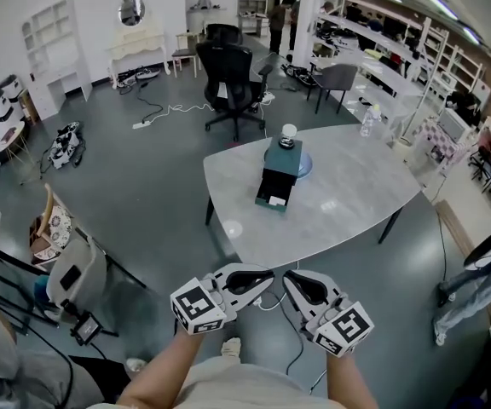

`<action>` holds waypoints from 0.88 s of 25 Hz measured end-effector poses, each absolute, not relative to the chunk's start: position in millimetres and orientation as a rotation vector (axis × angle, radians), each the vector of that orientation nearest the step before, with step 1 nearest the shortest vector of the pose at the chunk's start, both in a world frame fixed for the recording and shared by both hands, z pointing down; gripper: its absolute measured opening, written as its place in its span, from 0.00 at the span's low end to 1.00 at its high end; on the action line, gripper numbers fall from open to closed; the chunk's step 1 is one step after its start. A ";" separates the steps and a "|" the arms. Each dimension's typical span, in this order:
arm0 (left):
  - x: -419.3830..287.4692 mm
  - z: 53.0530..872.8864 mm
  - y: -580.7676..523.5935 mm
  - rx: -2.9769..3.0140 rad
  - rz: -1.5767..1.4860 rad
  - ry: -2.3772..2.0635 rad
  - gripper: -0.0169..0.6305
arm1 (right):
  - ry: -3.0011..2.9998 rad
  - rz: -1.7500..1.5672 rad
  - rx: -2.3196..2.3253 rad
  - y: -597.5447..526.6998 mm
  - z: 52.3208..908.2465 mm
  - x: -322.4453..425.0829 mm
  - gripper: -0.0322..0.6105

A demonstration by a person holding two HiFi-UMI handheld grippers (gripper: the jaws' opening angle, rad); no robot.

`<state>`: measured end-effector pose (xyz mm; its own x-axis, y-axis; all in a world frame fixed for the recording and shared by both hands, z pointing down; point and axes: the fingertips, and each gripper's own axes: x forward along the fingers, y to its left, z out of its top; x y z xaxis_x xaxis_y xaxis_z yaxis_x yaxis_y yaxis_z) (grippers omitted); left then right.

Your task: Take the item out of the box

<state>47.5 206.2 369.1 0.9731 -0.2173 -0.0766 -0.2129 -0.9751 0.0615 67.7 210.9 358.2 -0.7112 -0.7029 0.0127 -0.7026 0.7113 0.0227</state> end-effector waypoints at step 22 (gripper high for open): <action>29.7 400.5 46.8 3.007 -0.066 -0.275 0.06 | -2.754 0.025 1.201 53.5 390.1 50.8 0.17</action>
